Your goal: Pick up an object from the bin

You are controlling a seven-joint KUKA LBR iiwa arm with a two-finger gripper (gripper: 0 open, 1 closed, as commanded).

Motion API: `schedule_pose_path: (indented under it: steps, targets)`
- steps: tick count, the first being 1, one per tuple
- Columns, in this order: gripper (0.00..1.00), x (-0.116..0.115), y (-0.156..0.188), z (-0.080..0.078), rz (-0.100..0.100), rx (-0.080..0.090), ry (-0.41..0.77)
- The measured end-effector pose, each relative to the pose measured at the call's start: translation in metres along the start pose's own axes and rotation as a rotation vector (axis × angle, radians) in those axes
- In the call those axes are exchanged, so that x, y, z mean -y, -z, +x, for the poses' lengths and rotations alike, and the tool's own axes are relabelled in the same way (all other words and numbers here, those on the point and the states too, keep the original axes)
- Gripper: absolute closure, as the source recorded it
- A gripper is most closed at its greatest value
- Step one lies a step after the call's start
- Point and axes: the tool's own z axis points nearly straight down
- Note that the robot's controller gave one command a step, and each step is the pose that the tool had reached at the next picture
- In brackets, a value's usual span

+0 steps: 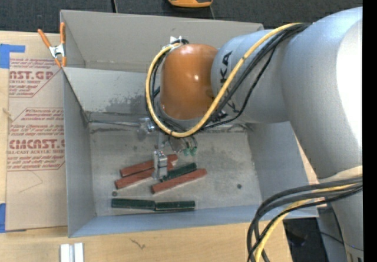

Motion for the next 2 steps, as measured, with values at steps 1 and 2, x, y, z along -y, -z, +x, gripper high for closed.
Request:
schedule_pose_path:
  steps: [1,2]
  targets:
    - [0.0,0.01,0.029,0.0,0.0,0.009,0.015]
    - [0.0,0.014,-0.041,0.015,-0.002,0.007,-0.042]
